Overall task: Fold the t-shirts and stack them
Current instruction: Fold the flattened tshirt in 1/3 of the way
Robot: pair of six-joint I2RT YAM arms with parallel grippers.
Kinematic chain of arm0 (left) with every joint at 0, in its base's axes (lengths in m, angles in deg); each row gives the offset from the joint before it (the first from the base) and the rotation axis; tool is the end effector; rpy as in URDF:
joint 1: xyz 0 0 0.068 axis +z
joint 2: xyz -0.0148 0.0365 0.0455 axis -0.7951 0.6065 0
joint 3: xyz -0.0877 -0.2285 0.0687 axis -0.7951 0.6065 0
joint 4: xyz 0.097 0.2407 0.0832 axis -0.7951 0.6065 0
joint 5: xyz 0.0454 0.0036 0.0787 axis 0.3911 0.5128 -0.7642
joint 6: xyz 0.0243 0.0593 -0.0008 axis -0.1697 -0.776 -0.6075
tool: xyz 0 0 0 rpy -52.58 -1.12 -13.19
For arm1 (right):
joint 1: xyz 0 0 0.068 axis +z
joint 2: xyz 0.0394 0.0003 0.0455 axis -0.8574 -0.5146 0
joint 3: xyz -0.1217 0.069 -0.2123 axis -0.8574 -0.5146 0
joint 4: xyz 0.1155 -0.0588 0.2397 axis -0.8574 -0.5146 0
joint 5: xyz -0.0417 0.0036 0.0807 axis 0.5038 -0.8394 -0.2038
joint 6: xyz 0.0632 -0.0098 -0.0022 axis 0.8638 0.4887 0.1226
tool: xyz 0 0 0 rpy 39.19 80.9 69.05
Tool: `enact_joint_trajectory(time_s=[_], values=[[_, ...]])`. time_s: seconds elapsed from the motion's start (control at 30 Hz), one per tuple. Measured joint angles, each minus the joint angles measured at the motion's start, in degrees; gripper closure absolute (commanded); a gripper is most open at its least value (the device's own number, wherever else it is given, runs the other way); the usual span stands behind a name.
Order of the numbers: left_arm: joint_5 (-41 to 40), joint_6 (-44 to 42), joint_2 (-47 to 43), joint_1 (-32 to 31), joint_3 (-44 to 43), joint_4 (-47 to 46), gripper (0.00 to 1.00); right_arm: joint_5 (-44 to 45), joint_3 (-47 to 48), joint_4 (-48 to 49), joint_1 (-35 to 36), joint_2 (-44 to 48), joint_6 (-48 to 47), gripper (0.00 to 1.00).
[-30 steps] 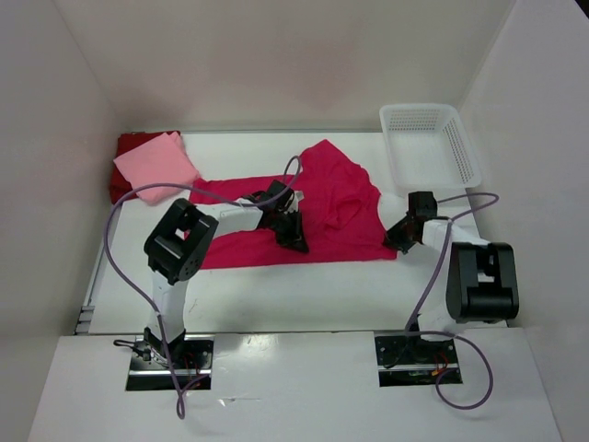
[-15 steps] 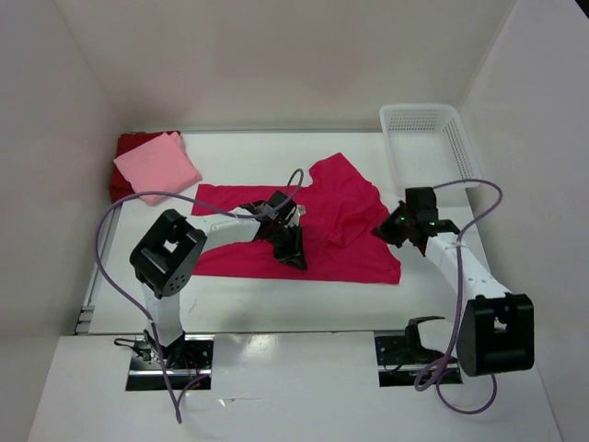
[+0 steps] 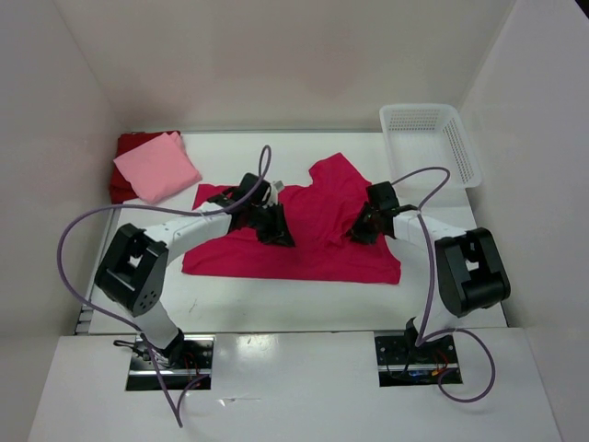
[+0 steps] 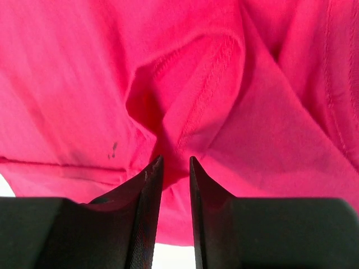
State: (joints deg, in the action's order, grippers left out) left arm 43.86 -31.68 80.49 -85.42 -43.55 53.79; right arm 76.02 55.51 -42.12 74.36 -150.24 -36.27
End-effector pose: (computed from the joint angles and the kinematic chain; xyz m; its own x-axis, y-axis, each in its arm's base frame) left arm 0.3041 -0.2199 0.1805 -0.9622 -0.1329 -0.2376 0.0629 0.7406 -0.6690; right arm 0.3016 0.0887 0.1238 -0.7924 0.5438 -0.2762 0.3917 0.8009 0.4530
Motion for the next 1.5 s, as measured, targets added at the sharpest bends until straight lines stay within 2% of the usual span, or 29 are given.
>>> enact_joint_trajectory(time_s=[0.4, 1.2, 1.33, 1.5], values=[[-0.39, -0.24, -7.28, 10.51, 8.52, 1.92, 0.77, 4.33, 1.18, 0.00, 0.00, -2.23, -0.17, 0.69], [0.09, -2.93, -11.17, 16.65, 13.84, 3.89, 0.77, 1.77, 1.16, -0.66, 0.07, -3.37, -0.17, 0.68], [0.33, -3.26, -11.17, 17.16, 14.01, 4.04, 0.77, 1.46, 1.86, -0.85, 0.07, -4.17, -0.24, 0.84], [0.50, -3.28, -11.19, 17.75, 14.60, 4.00, 0.77, 1.38, 3.82, -1.57, 0.07, -5.44, -0.61, 0.97]])
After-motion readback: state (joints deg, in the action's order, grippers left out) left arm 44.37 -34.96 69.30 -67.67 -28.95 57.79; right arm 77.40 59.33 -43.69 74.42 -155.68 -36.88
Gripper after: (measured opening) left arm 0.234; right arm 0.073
